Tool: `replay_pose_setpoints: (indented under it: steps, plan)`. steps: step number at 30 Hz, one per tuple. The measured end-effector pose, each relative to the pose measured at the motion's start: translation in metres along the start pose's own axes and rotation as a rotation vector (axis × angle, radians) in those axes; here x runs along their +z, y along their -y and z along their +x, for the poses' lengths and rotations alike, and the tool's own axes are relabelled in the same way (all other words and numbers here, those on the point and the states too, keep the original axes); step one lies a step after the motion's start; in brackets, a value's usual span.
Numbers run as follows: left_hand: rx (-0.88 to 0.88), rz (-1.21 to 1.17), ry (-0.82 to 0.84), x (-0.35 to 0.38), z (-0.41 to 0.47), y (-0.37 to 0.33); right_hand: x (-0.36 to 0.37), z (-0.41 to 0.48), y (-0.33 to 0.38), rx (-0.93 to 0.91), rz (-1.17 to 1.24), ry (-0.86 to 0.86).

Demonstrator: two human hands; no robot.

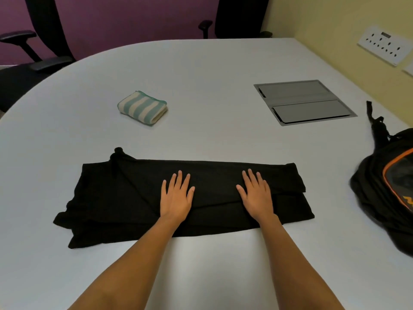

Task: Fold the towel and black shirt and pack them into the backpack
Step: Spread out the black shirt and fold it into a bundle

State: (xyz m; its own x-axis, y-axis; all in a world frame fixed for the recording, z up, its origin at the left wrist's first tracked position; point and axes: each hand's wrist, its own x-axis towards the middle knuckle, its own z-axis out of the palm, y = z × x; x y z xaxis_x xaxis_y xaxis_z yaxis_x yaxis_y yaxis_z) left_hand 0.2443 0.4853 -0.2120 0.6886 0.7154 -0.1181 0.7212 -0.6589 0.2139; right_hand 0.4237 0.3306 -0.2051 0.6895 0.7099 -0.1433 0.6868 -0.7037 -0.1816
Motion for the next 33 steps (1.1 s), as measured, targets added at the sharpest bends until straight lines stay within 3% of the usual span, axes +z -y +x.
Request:
replay_pose_setpoints:
  steps: [5,10,13,18,29,33]
  plan:
    - [-0.025,0.051,-0.008,0.007,-0.002,-0.005,-0.001,-0.008,-0.055,0.166,-0.101,-0.065]
    - [-0.103,0.066,-0.058,0.012,-0.008,-0.005,-0.004,-0.007,-0.083,0.342,0.053,-0.163]
    - [-0.155,0.093,-0.078,0.013,-0.012,-0.004,-0.011,-0.008,-0.091,0.546,0.250,-0.168]
    - [-0.164,0.080,-0.085,0.011,-0.017,0.002,-0.026,-0.002,-0.096,0.579,0.342,-0.186]
    - [-0.141,0.079,0.024,0.000,-0.017,0.007,-0.063,0.013,-0.111,0.814,1.031,0.050]
    - [-0.134,0.053,0.056,-0.005,-0.018,0.009,-0.087,0.011,-0.100,0.796,0.991,0.162]
